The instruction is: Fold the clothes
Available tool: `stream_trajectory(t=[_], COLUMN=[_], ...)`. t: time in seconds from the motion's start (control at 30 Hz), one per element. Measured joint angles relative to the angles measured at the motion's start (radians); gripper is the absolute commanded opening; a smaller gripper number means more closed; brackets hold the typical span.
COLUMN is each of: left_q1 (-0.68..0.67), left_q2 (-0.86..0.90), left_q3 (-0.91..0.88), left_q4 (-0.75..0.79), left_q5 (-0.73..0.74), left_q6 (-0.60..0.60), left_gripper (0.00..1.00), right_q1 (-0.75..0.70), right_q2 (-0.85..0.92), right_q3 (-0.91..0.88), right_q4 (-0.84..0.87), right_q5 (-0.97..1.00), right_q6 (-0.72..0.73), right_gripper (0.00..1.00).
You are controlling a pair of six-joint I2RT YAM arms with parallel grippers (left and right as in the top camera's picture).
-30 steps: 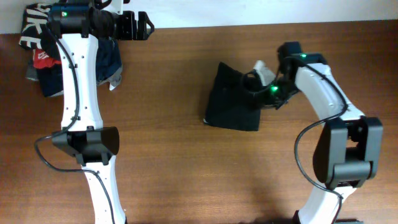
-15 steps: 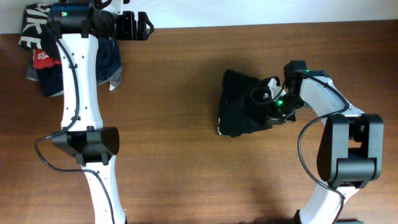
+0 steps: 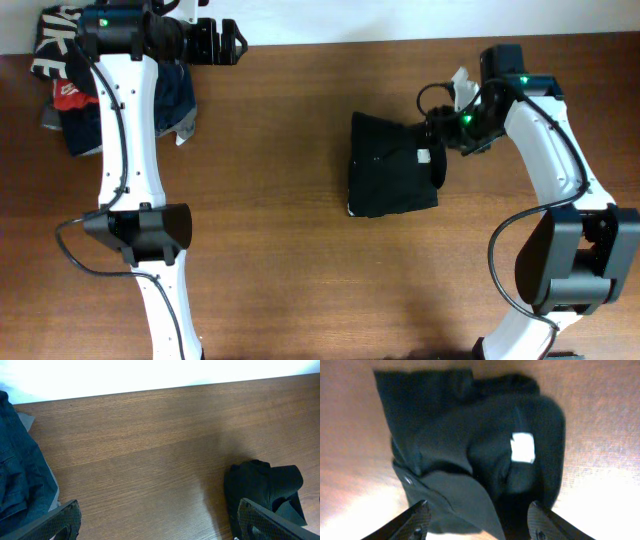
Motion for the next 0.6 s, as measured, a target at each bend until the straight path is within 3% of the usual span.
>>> stream_trajectory(t=[0.27, 0.37, 0.43, 0.5, 0.53, 0.6], left_q1=[0.000, 0.000, 0.000, 0.000, 0.000, 0.000], left_q2=[0.000, 0.000, 0.000, 0.000, 0.000, 0.000], left_q3=[0.000, 0.000, 0.000, 0.000, 0.000, 0.000], left_q4=[0.000, 0.000, 0.000, 0.000, 0.000, 0.000], left_q5=[0.000, 0.000, 0.000, 0.000, 0.000, 0.000], left_q6=[0.000, 0.000, 0.000, 0.000, 0.000, 0.000], left_gripper=[0.99, 0.99, 0.99, 0.99, 0.99, 0.99], right_q1=[0.019, 0.044, 0.063, 0.084, 0.089, 0.099], right_q2=[0.044, 0.084, 0.109, 0.129, 0.134, 0.138], right_q3=[-0.003, -0.005, -0.010, -0.015, -0.016, -0.016], right_q4=[0.158, 0.199, 0.234, 0.261, 0.269, 0.275], right_q5=[0.022, 0.034, 0.040, 0.047, 0.051, 0.056], right_q6=[0.206, 0.243, 0.261, 0.276, 0.289, 0.307], right_gripper=[0.59, 0.52, 0.38, 0.11, 0.04, 0.04])
